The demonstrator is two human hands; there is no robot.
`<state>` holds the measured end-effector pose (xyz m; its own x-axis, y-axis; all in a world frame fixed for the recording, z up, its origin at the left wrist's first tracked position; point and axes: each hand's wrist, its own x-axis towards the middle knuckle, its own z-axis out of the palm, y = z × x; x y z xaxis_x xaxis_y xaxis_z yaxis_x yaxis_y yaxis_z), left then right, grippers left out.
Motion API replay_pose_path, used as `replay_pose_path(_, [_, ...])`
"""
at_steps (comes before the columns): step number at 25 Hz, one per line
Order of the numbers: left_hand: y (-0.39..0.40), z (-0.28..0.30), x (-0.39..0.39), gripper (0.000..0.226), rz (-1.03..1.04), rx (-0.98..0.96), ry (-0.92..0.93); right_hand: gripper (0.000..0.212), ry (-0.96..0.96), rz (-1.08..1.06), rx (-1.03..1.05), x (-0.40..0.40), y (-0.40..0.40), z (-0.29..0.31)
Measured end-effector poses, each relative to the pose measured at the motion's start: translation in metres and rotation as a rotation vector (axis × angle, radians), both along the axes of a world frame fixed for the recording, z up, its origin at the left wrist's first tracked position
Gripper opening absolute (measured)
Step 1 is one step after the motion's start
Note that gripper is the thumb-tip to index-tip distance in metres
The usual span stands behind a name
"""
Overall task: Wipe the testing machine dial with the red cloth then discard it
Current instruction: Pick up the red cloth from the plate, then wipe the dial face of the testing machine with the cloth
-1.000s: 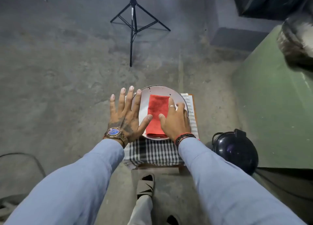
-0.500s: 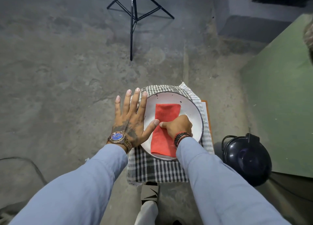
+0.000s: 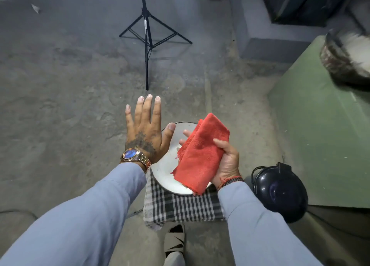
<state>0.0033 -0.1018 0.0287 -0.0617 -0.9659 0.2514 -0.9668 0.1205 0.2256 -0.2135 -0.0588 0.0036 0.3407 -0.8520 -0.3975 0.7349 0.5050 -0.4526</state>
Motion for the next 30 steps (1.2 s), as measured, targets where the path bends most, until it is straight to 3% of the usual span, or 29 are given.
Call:
replay_pose_path(5, [-0.015,0.088,-0.043,0.082,-0.124,-0.183,-0.053,0.07,-0.01,-0.139,-0.153,-0.037,0.003,0.081])
replay_pose_path(12, [0.01,0.26,-0.152,0.083,-0.291,-0.424,-0.144,0.069,0.038,-0.307,-0.384,-0.148,0.038,0.233])
replay_pose_path(15, [0.029,0.334,-0.207,0.083,-0.358,-0.553,-0.147,0.084,0.081,-0.419,-0.495,-0.208,0.068,0.305])
replay_pose_path(21, [0.082,0.473,-0.33,0.084,-0.525,-0.755,-0.038,0.074,0.171,-0.697,-0.676,-0.332,0.175,0.445])
replay_pose_path(26, [0.165,0.533,-0.453,0.085,-0.792,-0.848,0.133,0.067,0.236,-1.052,-0.747,-0.41,0.315,0.524])
replay_pose_path(30, [0.282,0.561,-0.561,0.086,-1.053,-0.871,0.296,0.065,0.306,-1.371,-0.754,-0.456,0.468,0.559])
